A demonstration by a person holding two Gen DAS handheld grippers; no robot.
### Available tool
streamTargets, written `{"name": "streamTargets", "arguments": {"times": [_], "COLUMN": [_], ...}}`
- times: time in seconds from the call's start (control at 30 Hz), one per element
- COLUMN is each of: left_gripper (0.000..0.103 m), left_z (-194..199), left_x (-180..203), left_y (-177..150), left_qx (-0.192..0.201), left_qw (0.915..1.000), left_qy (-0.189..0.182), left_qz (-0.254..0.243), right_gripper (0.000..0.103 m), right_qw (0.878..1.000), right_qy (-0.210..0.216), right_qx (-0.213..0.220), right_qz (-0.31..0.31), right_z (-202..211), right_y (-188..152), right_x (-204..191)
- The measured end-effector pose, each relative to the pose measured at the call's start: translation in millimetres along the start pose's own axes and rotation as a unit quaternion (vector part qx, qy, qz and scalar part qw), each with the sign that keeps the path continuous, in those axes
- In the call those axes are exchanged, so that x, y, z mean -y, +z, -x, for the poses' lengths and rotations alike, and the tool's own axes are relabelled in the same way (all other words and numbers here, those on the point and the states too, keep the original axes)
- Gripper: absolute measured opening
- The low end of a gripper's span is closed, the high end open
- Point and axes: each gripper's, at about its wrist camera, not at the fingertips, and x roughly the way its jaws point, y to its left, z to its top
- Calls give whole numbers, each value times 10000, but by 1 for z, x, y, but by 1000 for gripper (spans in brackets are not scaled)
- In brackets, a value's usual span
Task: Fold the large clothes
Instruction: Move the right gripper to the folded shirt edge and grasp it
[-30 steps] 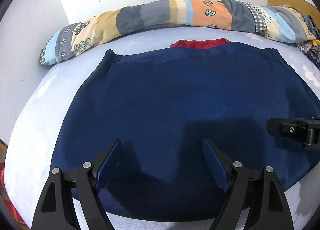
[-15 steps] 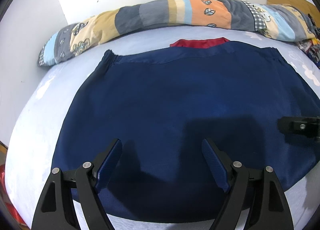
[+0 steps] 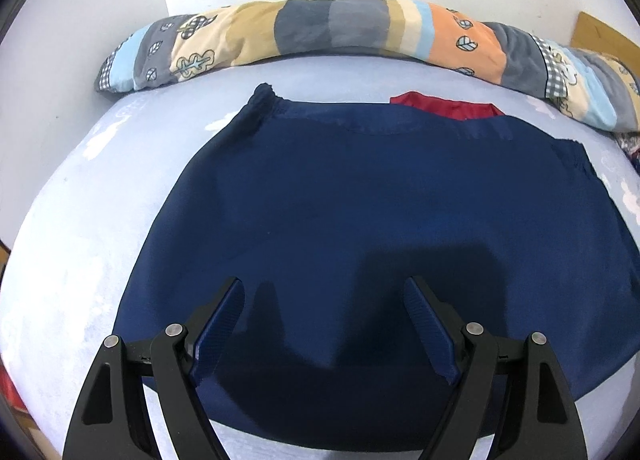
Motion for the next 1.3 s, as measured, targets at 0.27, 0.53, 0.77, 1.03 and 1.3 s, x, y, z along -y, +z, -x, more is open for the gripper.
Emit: {"name": "streamTargets", "arguments": {"times": [0.27,0.53,0.77,1.03,1.3], "left_gripper": [82,82,82,82,82], "left_z": [3,3,2,4,12], "left_x": [5,0,2,1,-2], "left_y": [-2,-3,0,0,-1], "left_qx": [-5,-57,-65,-64,-30], "left_qw": [9998,9998,9997,9998,9995], "left_qy": [-148,-170,-194,-194,-303], "left_qz": [-100,-89,-133,-44,73], "right_gripper": [72,70,16,9,37], "right_qw": [9893,9902,9859,9797,9589], "right_qy": [594,431,456,349,1417], "right_qx": [385,245,-174,243,239], "right_qz": [-1278,-1309,-1601,-1959,-2447], "right_z": [44,34,11,35,41], "right_y": [-16,-17,-25,-33,-53], "right_x": [74,75,94,112,107]}}
